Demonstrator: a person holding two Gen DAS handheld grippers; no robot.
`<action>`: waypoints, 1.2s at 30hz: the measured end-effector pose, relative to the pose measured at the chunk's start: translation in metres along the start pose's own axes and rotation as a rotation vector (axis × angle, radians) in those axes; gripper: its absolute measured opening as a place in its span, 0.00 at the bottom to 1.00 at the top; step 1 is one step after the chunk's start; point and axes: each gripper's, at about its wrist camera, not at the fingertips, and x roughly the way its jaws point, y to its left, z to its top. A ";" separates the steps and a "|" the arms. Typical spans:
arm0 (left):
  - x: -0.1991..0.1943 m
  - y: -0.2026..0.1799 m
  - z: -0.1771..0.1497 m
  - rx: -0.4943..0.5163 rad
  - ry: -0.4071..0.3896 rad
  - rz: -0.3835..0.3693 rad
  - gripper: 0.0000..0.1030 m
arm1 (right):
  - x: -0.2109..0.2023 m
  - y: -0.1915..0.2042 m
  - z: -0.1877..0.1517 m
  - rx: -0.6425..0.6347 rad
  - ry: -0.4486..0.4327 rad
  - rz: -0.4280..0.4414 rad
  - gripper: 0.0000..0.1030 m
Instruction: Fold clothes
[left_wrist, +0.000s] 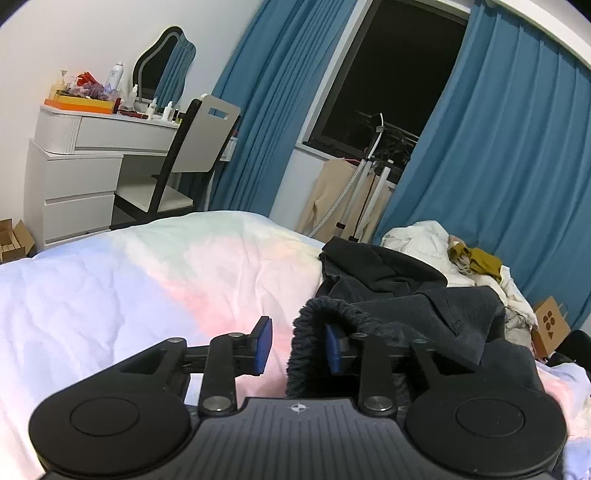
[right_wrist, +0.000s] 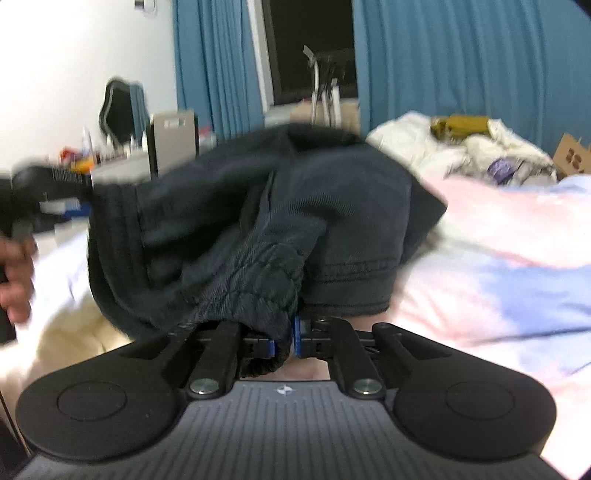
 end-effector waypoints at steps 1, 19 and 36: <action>-0.001 -0.001 -0.002 0.009 0.007 0.004 0.44 | -0.007 0.000 0.004 0.011 -0.027 -0.005 0.08; -0.032 -0.064 -0.049 0.352 0.034 -0.094 0.48 | -0.061 -0.023 0.018 0.044 -0.079 -0.210 0.07; -0.040 -0.020 0.071 -0.025 -0.187 -0.172 0.08 | -0.059 0.021 0.002 0.221 -0.007 -0.010 0.07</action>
